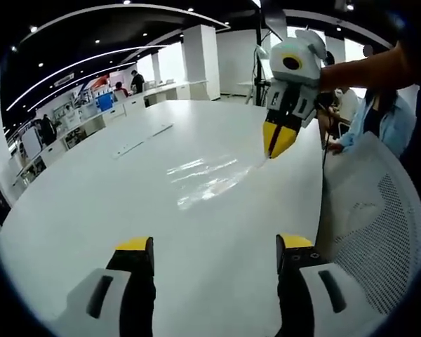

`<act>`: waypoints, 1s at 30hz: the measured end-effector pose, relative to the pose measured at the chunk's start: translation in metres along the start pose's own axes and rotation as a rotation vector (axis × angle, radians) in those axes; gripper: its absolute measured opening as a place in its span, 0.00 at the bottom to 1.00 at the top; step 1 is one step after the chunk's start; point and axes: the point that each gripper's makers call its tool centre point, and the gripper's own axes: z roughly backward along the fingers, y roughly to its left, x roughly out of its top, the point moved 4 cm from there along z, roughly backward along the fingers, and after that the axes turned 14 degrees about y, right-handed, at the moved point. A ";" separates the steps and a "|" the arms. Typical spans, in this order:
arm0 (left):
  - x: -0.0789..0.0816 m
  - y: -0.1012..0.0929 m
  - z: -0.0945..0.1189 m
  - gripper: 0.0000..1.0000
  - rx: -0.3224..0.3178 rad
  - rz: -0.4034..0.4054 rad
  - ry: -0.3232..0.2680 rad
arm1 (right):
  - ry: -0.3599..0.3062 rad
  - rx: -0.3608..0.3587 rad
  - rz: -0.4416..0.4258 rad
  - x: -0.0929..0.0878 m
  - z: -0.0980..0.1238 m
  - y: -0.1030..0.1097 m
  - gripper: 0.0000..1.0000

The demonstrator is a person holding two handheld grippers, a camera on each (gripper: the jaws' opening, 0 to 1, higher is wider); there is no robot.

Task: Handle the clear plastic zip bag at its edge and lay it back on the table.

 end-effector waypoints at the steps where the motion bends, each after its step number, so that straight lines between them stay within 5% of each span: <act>1: 0.001 -0.001 0.000 0.67 -0.002 -0.010 0.000 | -0.002 0.006 0.005 0.000 0.000 0.001 0.00; 30: 0.016 -0.013 -0.007 0.28 -0.042 -0.273 0.044 | 0.006 0.054 0.101 0.002 0.008 0.014 0.00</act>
